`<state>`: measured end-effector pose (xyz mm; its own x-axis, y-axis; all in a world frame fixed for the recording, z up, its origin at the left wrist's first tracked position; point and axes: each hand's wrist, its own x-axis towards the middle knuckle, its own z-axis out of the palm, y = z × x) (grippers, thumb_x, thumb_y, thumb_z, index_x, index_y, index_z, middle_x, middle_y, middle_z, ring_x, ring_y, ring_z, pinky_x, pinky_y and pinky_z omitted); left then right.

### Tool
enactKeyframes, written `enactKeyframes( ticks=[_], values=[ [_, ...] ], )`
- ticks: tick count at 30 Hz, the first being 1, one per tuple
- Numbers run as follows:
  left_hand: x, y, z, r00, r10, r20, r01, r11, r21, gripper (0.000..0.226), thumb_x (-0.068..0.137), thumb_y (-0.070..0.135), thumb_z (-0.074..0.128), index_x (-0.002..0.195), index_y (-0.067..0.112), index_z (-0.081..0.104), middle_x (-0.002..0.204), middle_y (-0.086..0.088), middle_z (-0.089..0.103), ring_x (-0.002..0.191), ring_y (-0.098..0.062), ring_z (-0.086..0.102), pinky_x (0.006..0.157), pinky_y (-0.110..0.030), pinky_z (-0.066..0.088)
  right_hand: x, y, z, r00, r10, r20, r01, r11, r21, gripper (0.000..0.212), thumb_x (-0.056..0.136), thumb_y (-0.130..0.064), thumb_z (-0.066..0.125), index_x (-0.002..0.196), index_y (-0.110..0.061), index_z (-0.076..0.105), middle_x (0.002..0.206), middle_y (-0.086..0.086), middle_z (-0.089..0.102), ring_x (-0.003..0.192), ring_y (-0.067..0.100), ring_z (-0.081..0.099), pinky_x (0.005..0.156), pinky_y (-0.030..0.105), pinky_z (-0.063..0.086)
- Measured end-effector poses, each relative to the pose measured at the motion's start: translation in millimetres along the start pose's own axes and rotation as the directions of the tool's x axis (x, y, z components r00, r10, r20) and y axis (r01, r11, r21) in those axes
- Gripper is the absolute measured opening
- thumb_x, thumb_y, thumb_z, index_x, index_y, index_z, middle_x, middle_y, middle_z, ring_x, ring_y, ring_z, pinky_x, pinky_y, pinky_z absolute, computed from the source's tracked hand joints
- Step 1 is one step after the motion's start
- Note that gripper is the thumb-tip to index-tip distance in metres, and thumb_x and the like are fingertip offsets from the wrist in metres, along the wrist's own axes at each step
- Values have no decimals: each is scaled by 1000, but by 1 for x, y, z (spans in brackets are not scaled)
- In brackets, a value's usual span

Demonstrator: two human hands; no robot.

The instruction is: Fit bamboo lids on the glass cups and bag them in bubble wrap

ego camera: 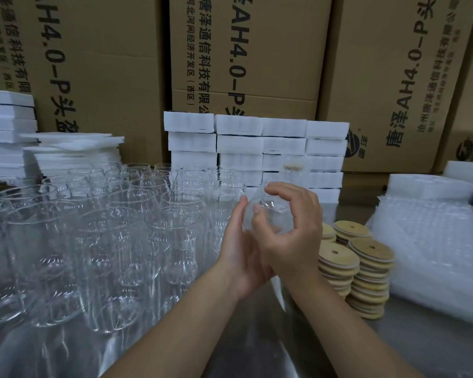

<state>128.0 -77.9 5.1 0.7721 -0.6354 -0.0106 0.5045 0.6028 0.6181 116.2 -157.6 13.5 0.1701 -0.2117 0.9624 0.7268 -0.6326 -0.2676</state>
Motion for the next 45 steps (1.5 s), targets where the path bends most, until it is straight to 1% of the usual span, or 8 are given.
enactKeyframes(
  ticks=[8,14,21,28,32,38,42,45],
  values=[
    [-6,4,3,996,-30,81,38,994,-104,85,72,74,56,115,2,66,105,-13,70,92,-28,70,89,-35,49,2,9,-5,979,-112,170,110,994,21,52,69,-29,75,114,-10,58,119,-2,59,123,18,53,113,50,28],
    [-12,1,12,996,25,84,-16,994,-108,96,70,74,59,141,11,48,136,-6,55,116,-23,57,112,-31,33,7,8,-9,979,-95,182,72,989,129,69,64,-41,76,123,-17,48,125,-7,52,124,21,52,101,60,38],
    [-13,1,14,999,39,8,-39,999,-30,99,65,71,62,139,6,50,113,-11,65,99,-25,66,86,-35,52,2,4,-5,990,35,140,-50,993,103,65,60,-32,82,117,-14,56,120,-5,58,120,17,55,101,46,45],
    [-3,3,5,998,58,-30,-58,998,-18,81,65,69,60,122,16,36,126,-1,24,116,-24,31,118,-36,19,0,3,-5,987,109,120,-125,983,132,57,65,-23,81,114,-4,59,119,0,61,119,13,56,104,51,42],
    [-5,6,8,996,64,-63,-61,997,36,87,68,71,58,131,12,45,124,-9,39,116,-24,42,113,-34,31,-2,4,-5,986,128,110,-142,981,131,54,67,-23,80,114,-6,60,118,-1,61,118,11,56,104,50,41],
    [-8,8,10,995,57,-76,-49,993,111,70,73,72,55,110,15,42,89,-4,48,81,-19,55,78,-30,46,-3,4,-4,984,148,96,-161,976,150,51,72,-32,76,115,-14,57,118,-2,60,118,6,54,103,21,40],
    [-5,7,6,996,46,-75,-36,990,136,67,72,72,54,97,10,51,85,-7,51,77,-20,56,78,-31,46,-3,5,-5,982,173,82,-184,971,150,47,72,-26,77,114,-15,57,117,0,61,118,6,54,102,20,40],
    [-3,7,5,996,51,-76,-40,989,141,79,66,71,57,113,7,56,101,-12,56,91,-23,57,92,-33,43,-2,3,-5,983,174,56,-181,972,151,44,74,-25,76,111,-12,58,114,2,63,115,10,57,100,23,42]
  ],
)
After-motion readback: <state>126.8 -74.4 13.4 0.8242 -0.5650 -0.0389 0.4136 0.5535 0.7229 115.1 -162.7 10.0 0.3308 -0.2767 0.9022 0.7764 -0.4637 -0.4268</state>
